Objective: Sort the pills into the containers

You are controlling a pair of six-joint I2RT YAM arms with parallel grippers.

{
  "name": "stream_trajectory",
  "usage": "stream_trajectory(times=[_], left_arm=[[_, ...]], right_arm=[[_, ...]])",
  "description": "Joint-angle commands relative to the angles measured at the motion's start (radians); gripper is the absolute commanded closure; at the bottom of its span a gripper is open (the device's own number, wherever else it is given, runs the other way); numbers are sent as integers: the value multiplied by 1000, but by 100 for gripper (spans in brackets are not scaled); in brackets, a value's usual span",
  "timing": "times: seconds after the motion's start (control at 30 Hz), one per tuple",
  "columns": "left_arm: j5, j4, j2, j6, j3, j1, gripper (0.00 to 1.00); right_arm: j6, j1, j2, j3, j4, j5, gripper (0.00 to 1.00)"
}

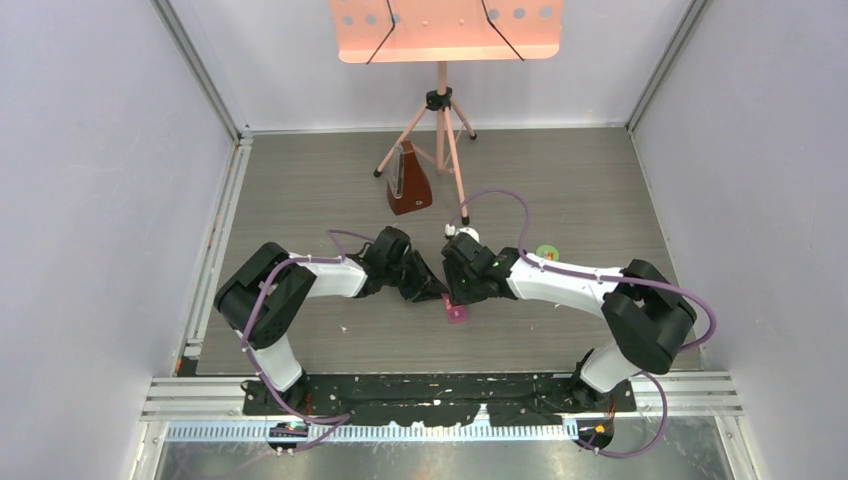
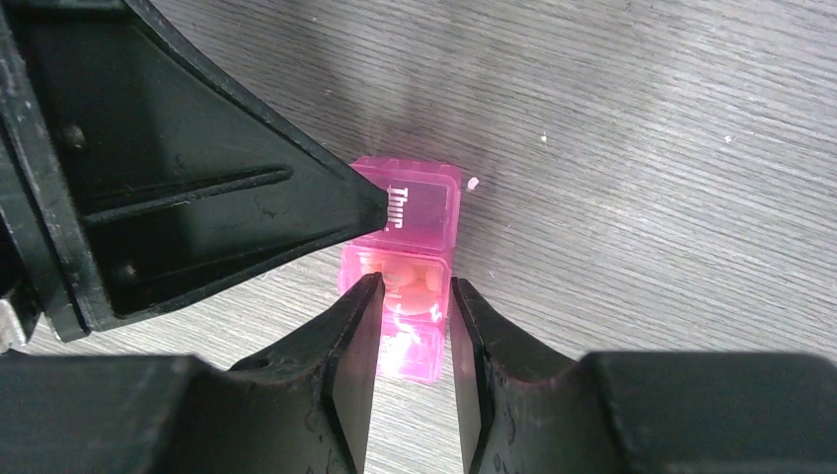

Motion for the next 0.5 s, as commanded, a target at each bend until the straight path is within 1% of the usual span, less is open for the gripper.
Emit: stream_trajectory(times=[0.0,0.17,0.3,0.47], left_arm=[[-71,-100,45,20,-39,-2,77],[-70,-99,48,21,-38,-1,77],[-70,-99,49,20,-40,-1,77],[-70,-99,47,21,-40,0,78]], right_arm=[[-26,23,30,-77,-151,-30,63],[-23,25,15,-101,-149,-34,63],[-19,25,7,-110,-138,-47,59],[-16,26,24,-135,-116,-73,58]])
